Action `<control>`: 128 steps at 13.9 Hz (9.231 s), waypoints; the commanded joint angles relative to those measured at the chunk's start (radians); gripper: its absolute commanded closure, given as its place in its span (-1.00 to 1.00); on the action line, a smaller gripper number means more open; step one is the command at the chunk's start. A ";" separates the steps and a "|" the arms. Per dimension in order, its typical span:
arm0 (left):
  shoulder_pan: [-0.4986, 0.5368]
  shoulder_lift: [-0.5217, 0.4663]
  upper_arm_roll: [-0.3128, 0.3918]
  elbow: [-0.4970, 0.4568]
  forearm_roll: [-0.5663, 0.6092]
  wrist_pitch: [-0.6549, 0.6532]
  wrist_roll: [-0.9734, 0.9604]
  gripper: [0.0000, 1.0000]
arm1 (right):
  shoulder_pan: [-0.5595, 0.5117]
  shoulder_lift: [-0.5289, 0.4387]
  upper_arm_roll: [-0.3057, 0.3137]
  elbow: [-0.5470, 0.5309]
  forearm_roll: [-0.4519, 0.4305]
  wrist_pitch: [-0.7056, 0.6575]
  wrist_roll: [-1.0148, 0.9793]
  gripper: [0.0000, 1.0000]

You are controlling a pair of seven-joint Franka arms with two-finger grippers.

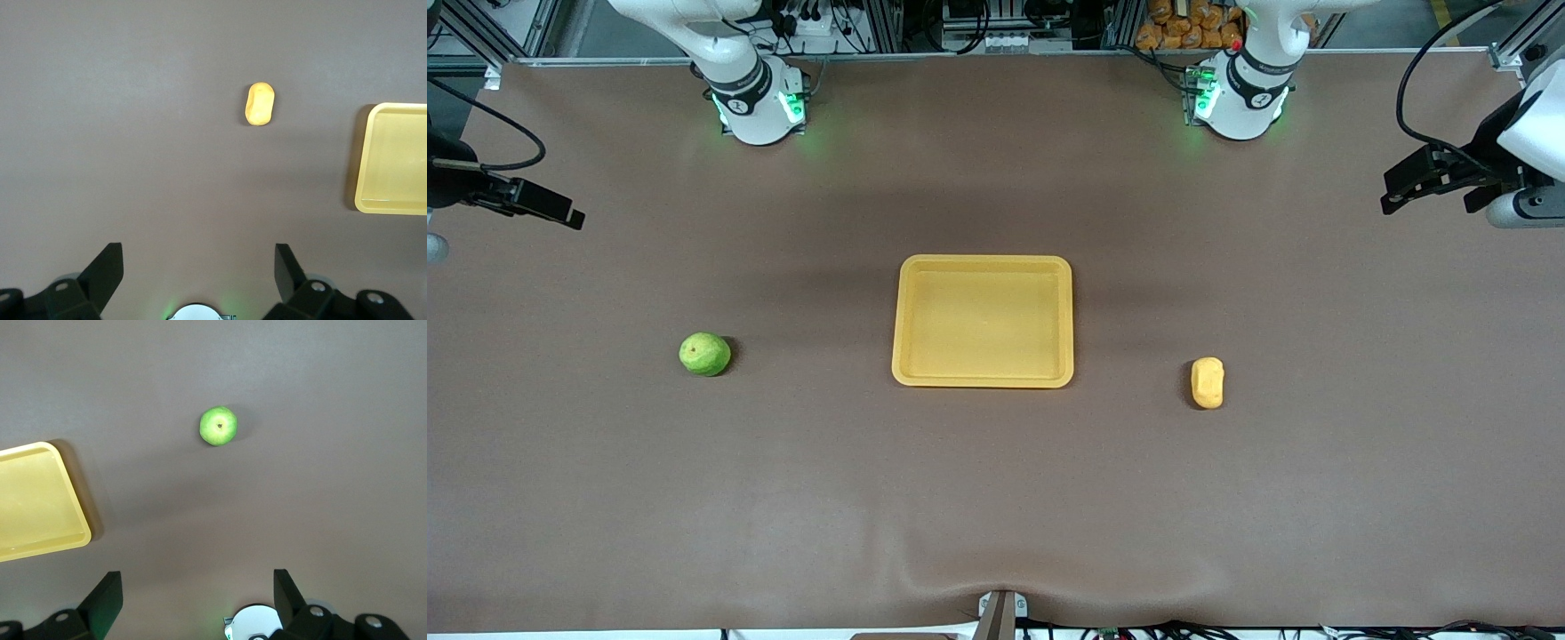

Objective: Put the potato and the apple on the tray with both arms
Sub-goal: 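Move the right gripper toward the apple while the left gripper approaches the potato, then lower the right gripper onto the apple while the left gripper grasps the potato, then carry the apple onto the tray and open the right gripper, then move the potato over the tray while the right gripper withdraws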

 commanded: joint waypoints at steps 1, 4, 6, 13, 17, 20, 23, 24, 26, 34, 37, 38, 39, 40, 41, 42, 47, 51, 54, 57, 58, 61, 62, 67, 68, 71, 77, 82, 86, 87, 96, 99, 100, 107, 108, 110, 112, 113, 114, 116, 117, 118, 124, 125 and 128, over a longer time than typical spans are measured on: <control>0.001 0.012 0.006 0.026 -0.022 -0.010 0.011 -1.00 | 0.021 -0.014 -0.004 0.022 -0.034 -0.008 0.016 -1.00; -0.001 0.023 0.006 0.034 -0.023 -0.010 0.011 -1.00 | 0.016 -0.012 -0.007 0.022 -0.065 0.022 -0.085 -1.00; -0.002 0.023 0.006 0.034 -0.023 -0.010 0.013 -1.00 | 0.016 -0.009 -0.008 0.021 -0.063 0.036 -0.092 -1.00; -0.013 0.026 -0.003 0.016 -0.023 -0.020 0.005 -1.00 | 0.012 0.011 -0.008 0.008 -0.050 0.091 -0.150 -1.00; -0.012 0.046 -0.005 0.011 -0.023 -0.020 0.011 -1.00 | 0.012 0.015 -0.008 -0.027 -0.048 0.133 -0.170 -1.00; -0.011 0.065 -0.005 0.010 -0.022 -0.010 0.013 -1.00 | 0.013 0.022 -0.007 -0.028 -0.048 0.136 -0.170 -1.00; -0.015 0.075 -0.006 0.007 -0.023 0.003 0.014 -1.00 | 0.013 0.026 -0.007 -0.033 -0.047 0.136 -0.169 -1.00; -0.015 0.077 -0.011 0.005 -0.023 0.011 0.014 -1.00 | 0.012 0.026 -0.007 -0.044 -0.037 0.142 -0.170 -1.00; -0.016 0.083 -0.012 -0.019 -0.020 0.055 0.014 -1.00 | -0.002 0.026 -0.008 -0.058 -0.004 0.153 -0.170 -1.00; -0.054 0.235 -0.039 -0.036 -0.016 0.195 -0.015 -1.00 | -0.037 0.043 -0.010 -0.091 0.049 0.185 -0.210 -1.00; -0.065 0.284 -0.039 -0.055 -0.013 0.203 -0.044 -1.00 | -0.037 0.043 -0.010 -0.099 0.065 0.205 -0.242 -1.00; -0.064 0.284 -0.039 -0.085 -0.006 0.247 -0.044 -1.00 | -0.037 0.043 -0.010 -0.104 0.067 0.205 -0.242 -1.00; -0.062 0.281 -0.039 -0.130 -0.006 0.305 -0.044 -1.00 | -0.037 0.043 -0.010 -0.105 0.067 0.205 -0.242 -1.00; -0.062 0.282 -0.039 -0.171 -0.006 0.365 -0.044 -1.00 | -0.039 0.043 -0.010 -0.116 0.067 0.210 -0.242 -1.00; -0.062 0.284 -0.039 -0.211 -0.006 0.422 -0.050 -1.00 | -0.037 0.043 -0.010 -0.125 0.067 0.216 -0.242 -1.00; -0.061 0.285 -0.037 -0.251 -0.006 0.481 -0.053 -1.00 | -0.039 0.043 -0.010 -0.136 0.075 0.229 -0.245 -1.00; -0.067 0.324 -0.039 -0.352 -0.005 0.683 -0.050 -1.00 | -0.044 0.043 -0.010 -0.254 0.087 0.395 -0.407 -1.00; -0.082 0.391 -0.036 -0.356 -0.003 0.801 -0.053 -1.00 | -0.025 0.037 -0.007 -0.450 0.087 0.694 -0.598 -1.00; -0.091 0.437 -0.035 -0.356 0.018 0.877 -0.059 -1.00 | -0.022 0.042 -0.007 -0.554 0.087 0.863 -0.722 -1.00; -0.094 0.486 -0.035 -0.356 0.018 0.954 -0.059 -1.00 | -0.019 0.083 -0.005 -0.674 0.087 1.094 -0.809 -1.00; -0.094 0.499 -0.035 -0.356 0.018 0.970 -0.059 -1.00 | -0.014 0.112 -0.005 -0.682 0.088 1.122 -0.883 -1.00; -0.096 0.522 -0.034 -0.357 0.053 0.988 -0.064 -1.00 | -0.014 0.192 -0.005 -0.680 0.090 1.174 -0.997 -1.00; -0.096 0.529 -0.035 -0.359 0.064 0.991 -0.085 -1.00 | -0.014 0.221 -0.004 -0.680 0.090 1.184 -1.029 -1.00; -0.108 0.571 -0.035 -0.363 0.171 1.031 -0.220 -1.00 | -0.013 0.321 0.006 -0.720 0.092 1.302 -1.103 -1.00; -0.111 0.581 -0.037 -0.363 0.172 1.049 -0.233 -1.00 | -0.008 0.325 0.006 -0.722 0.092 1.302 -1.104 -1.00; -0.110 0.600 -0.037 -0.371 0.172 1.085 -0.243 -1.00 | 0.021 0.342 0.006 -0.803 0.093 1.447 -1.101 -1.00; -0.107 0.595 -0.037 -0.398 0.173 1.088 -0.243 -0.09 | 0.013 0.318 0.041 -0.818 0.093 1.468 -1.175 0.60; -0.110 0.548 -0.039 -0.432 0.173 1.085 -0.280 1.00 | 0.021 0.197 0.145 -0.792 0.140 1.215 -1.178 0.56; -0.122 0.490 -0.055 -0.429 0.173 1.068 -0.343 1.00 | 0.023 0.181 0.283 -0.753 0.191 1.168 -1.184 0.42; -0.123 0.473 -0.057 -0.422 0.173 1.054 -0.346 1.00 | 0.033 0.189 0.330 -0.724 0.237 1.170 -1.183 0.38; -0.128 0.433 -0.167 -0.303 0.165 0.862 -0.458 1.00 | 0.306 0.451 0.380 -0.542 0.371 1.394 -1.195 -0.09; -0.139 0.442 -0.195 -0.268 0.162 0.862 -0.489 1.00 | 0.305 0.470 0.380 -0.548 0.371 1.395 -1.207 -1.00; -0.157 0.443 -0.195 -0.265 0.162 0.862 -0.512 1.00 | 0.305 0.470 0.380 -0.547 0.371 1.394 -1.213 -1.00; -0.274 0.496 -0.195 -0.216 0.162 0.862 -0.671 1.00 | 0.132 0.309 0.375 -0.544 0.363 1.121 -1.241 -1.00; -0.281 0.515 -0.195 -0.205 0.174 0.862 -0.708 1.00 | 0.093 0.292 0.374 -0.545 0.363 1.104 -1.285 -1.00; -0.321 0.549 -0.192 -0.191 0.173 0.862 -0.734 1.00 | -0.002 0.260 0.372 -0.542 0.362 1.019 -1.302 -1.00; -0.338 0.574 -0.193 -0.181 0.173 0.862 -0.751 1.00 | -0.062 0.241 0.369 -0.526 0.314 0.958 -1.307 -1.00; -0.349 0.592 -0.193 -0.178 0.175 0.868 -0.774 1.00 | -0.080 0.223 0.371 -0.525 0.302 0.948 -1.301 -1.00; -0.361 0.606 -0.193 -0.175 0.175 0.872 -0.789 1.00 | -0.089 0.201 0.369 -0.525 0.299 0.938 -1.293 -1.00; -0.415 0.650 -0.184 -0.141 0.173 0.875 -0.828 1.00 | -0.106 0.163 0.348 -0.524 0.254 0.893 -1.270 -1.00; -0.438 0.670 -0.177 -0.126 0.175 0.875 -0.860 1.00 | -0.117 0.143 0.340 -0.518 0.247 0.859 -1.240 -1.00; -0.459 0.683 -0.161 -0.115 0.175 0.875 -0.872 1.00 | -0.120 0.115 0.337 -0.509 0.234 0.824 -1.195 -1.00; -0.490 0.735 -0.144 -0.113 0.345 0.875 -0.955 1.00 | -0.154 0.057 0.279 -0.256 0.060 0.440 -0.907 -1.00; -0.493 0.736 -0.144 -0.113 0.345 0.875 -0.955 1.00 | -0.124 0.060 0.233 -0.196 0.006 0.391 -0.903 -1.00; -0.495 0.738 -0.144 -0.113 0.349 0.875 -0.955 1.00 | -0.034 0.040 0.052 -0.147 -0.017 0.337 -0.873 -1.00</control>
